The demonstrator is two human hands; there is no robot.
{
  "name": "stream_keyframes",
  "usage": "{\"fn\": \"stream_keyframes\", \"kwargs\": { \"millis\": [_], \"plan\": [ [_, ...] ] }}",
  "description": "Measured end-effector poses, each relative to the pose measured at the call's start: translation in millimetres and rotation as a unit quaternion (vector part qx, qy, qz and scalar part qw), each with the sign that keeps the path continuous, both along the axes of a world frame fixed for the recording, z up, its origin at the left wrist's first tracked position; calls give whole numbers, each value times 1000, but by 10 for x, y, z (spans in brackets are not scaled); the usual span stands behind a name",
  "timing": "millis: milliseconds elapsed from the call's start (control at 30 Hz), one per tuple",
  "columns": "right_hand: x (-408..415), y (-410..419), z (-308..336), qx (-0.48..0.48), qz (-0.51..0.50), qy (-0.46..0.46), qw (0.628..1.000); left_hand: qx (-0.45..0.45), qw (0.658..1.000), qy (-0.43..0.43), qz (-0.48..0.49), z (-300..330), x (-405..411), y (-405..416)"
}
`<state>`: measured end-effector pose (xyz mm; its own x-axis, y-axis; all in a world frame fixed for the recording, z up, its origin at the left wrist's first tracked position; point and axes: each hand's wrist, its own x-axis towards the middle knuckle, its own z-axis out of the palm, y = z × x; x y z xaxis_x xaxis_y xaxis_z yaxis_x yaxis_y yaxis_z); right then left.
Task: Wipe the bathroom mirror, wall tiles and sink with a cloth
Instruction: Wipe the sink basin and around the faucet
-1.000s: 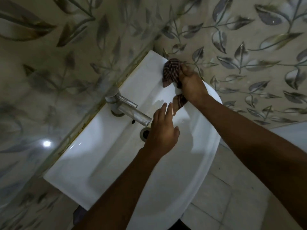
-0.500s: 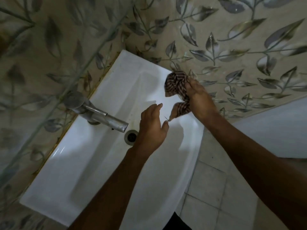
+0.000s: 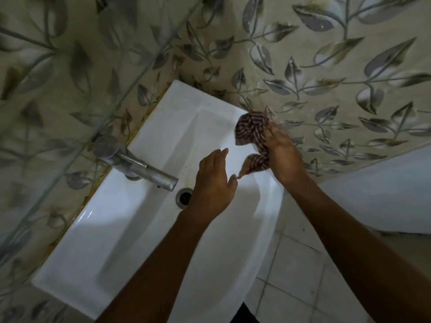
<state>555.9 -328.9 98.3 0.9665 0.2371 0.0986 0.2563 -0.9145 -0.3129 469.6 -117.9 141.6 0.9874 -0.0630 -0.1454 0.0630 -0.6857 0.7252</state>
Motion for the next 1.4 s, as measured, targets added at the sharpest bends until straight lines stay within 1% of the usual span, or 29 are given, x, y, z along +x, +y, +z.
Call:
{"fn": "stream_keyframes", "kwargs": {
  "millis": [67, 133, 267, 333, 400, 433, 467, 500, 533, 567, 667, 733, 867, 933, 1000, 1067, 1100, 1167, 1200, 1267, 1333, 1400],
  "plan": [
    [-36, 62, -22, 12, -26, -20, 999, 6, 1000, 21, 10, -16, -30, 39],
    [34, 211, -49, 8, -30, -31, 999, 14, 998, 50, 19, -52, -107, 81],
    [386, 611, -123, 66, 37, -38, 996, 26, 997, 68, 31, -119, -278, 221],
    [619, 898, -92, 35, 53, -25, 998, 25, 996, 67, 45, -136, -312, 319],
    [875, 1256, -1, 76, 65, -31, 995, 17, 995, 74, 56, -134, -347, 407],
    [1002, 1423, 34, 110, 84, -2, 990, 12, 995, 80, 61, -135, -368, 439],
    [1097, 1592, 83, 121, 111, 24, 986, 9, 994, 85, 63, -133, -392, 455],
    [1157, 1760, 117, 103, 145, 18, 984, 8, 994, 90, 65, -137, -421, 479],
    [1231, 1896, 115, 88, 173, -20, 981, 7, 993, 94, 66, -141, -453, 499],
    [1248, 2013, 136, 89, 184, -11, 979, 8, 993, 99, 67, -153, -481, 518],
    [1010, 2229, 234, 118, 136, 38, 983, 9, 991, 108, 79, -192, -535, 556],
    [790, 2251, 185, 127, 155, 53, 978, -1, 990, 110, 85, -214, -537, 561],
    [419, 2247, 91, 97, 269, 43, 957, -2, 992, 106, 70, -211, -476, 508],
    [385, 2219, 86, 46, 325, 16, 945, 2, 993, 103, 65, -189, -439, 469],
    [509, 2168, 158, -10, 352, -31, 935, 7, 994, 96, 55, -183, -412, 436],
    [710, 2073, 252, -41, 300, -82, 949, 21, 994, 95, 48, -183, -399, 410],
    [805, 1974, 322, -40, 242, -90, 965, 27, 994, 92, 45, -175, -393, 394],
    [968, 1750, 393, -31, 158, -96, 982, 39, 995, 79, 37, -136, -371, 345],
    [1031, 1646, 380, -26, 151, -93, 984, 44, 996, 71, 33, -111, -355, 315],
    [1071, 1437, 358, -33, 172, -57, 983, 44, 997, 59, 21, -64, -306, 236],
    [1030, 1197, 318, -75, 190, -24, 979, 33, 998, 47, 5, -37, -253, 127],
    [897, 883, 302, -95, 177, 4, 980, 26, 999, 37, -10, -14, -200, -2]
  ]
}}
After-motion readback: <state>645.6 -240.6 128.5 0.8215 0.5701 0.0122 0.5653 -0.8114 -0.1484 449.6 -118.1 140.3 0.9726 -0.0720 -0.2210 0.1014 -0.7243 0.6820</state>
